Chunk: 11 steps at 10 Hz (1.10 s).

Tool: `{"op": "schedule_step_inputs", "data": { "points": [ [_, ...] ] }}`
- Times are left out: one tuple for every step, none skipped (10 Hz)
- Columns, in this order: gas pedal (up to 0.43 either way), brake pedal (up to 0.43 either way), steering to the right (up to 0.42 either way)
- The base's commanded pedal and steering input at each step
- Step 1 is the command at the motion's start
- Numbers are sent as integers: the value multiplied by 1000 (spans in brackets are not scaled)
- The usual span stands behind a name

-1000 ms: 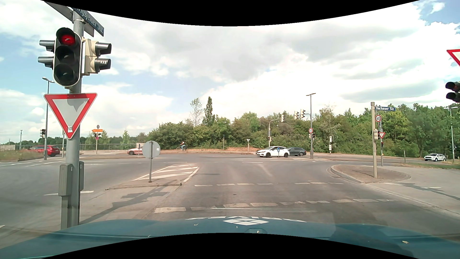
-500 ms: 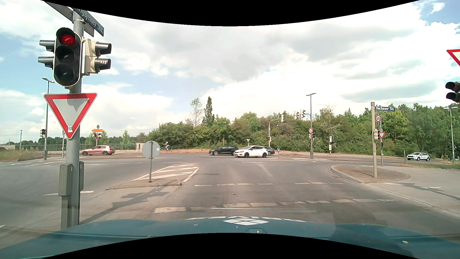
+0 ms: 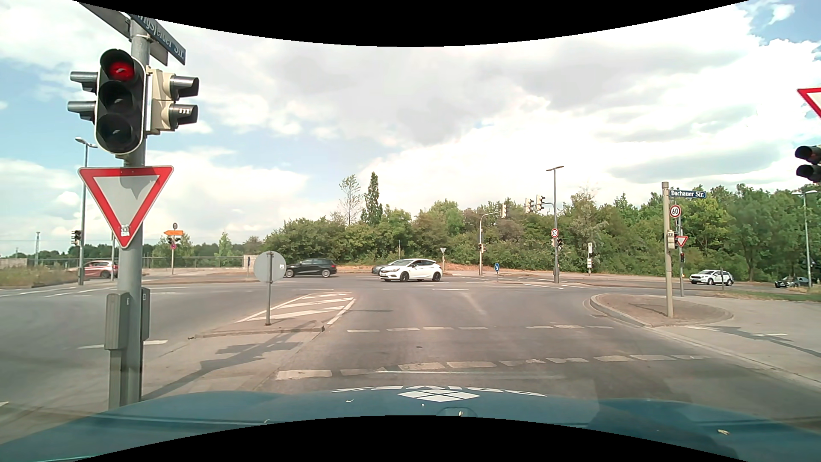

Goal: Follow the waypoints while adhering to traffic rules and regulations

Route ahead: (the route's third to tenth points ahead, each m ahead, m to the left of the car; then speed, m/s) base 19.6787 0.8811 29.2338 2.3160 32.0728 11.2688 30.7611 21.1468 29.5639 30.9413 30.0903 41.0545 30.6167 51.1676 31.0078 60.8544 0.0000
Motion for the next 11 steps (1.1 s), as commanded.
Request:
{"op": "schedule_step_inputs", "data": {
  "points": [
    [0, 341, -26],
    [0, 341, -26],
    [0, 341, -25],
    [0, 341, -26],
    [0, 348, -25],
    [0, 341, -26],
    [0, 341, -25],
    [0, 341, -26],
    [0, 348, -26],
    [0, 348, -26],
    [0, 348, -26]
  ]
}}
